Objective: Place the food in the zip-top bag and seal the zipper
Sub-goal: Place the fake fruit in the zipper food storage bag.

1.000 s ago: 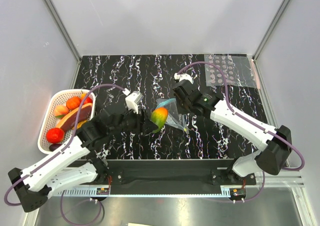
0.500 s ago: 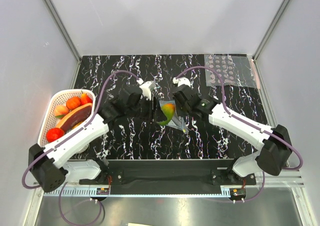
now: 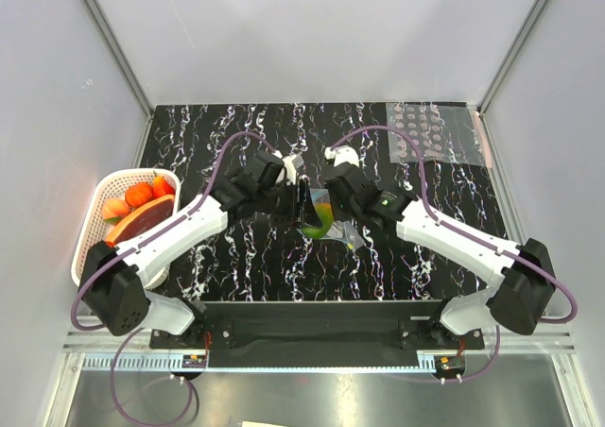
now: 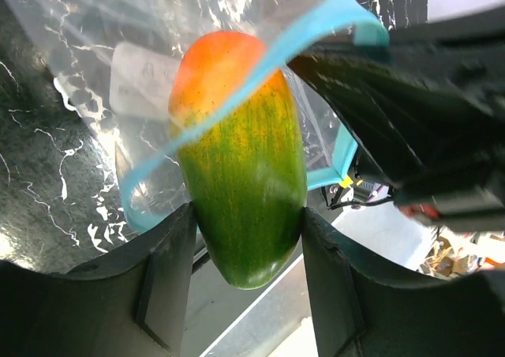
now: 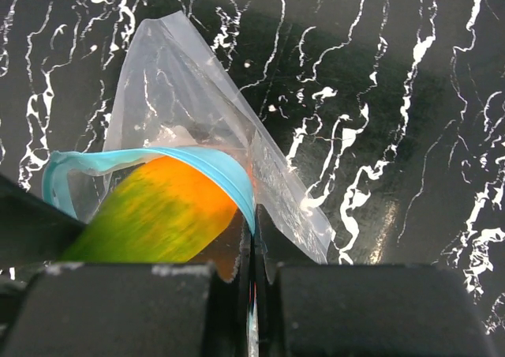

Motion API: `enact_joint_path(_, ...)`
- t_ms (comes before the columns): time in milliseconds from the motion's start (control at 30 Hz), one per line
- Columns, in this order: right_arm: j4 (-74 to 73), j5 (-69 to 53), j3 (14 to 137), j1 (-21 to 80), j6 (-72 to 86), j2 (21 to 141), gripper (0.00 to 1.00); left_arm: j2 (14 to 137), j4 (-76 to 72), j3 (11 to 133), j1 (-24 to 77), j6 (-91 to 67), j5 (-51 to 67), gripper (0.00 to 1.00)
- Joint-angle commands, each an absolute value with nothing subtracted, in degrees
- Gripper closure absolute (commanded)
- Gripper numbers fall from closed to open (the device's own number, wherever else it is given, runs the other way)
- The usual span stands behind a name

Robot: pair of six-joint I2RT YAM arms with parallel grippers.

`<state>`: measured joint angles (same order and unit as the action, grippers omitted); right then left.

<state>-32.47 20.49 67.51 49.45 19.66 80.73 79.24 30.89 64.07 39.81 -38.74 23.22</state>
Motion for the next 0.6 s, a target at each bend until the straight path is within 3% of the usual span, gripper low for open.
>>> enact_joint_path(0, -29.9, 21.5, 67.7, 50.4, 19.6, 79.2, 1.0, 78.8, 27.0, 66.3, 39.5, -40.9, 24.2, 0.55)
enact_joint_path(300, -29.4, 18.6, 67.1, 50.7, 21.3, 78.5, 1.0, 82.3, 27.4, 64.8, 38.5, -39.2, 17.1, 0.46)
enact_joint_path(467, -29.3, 17.9, 66.9, 50.7, 21.3, 78.6, 1.0, 82.9, 26.0, 64.5, 38.1, -39.1, 20.1, 0.09)
enact_joint_path(567, -30.1, 18.5, 67.2, 50.7, 21.3, 79.0, 1.0, 79.6, 26.8, 64.4, 38.1, -38.6, 19.3, 0.05)
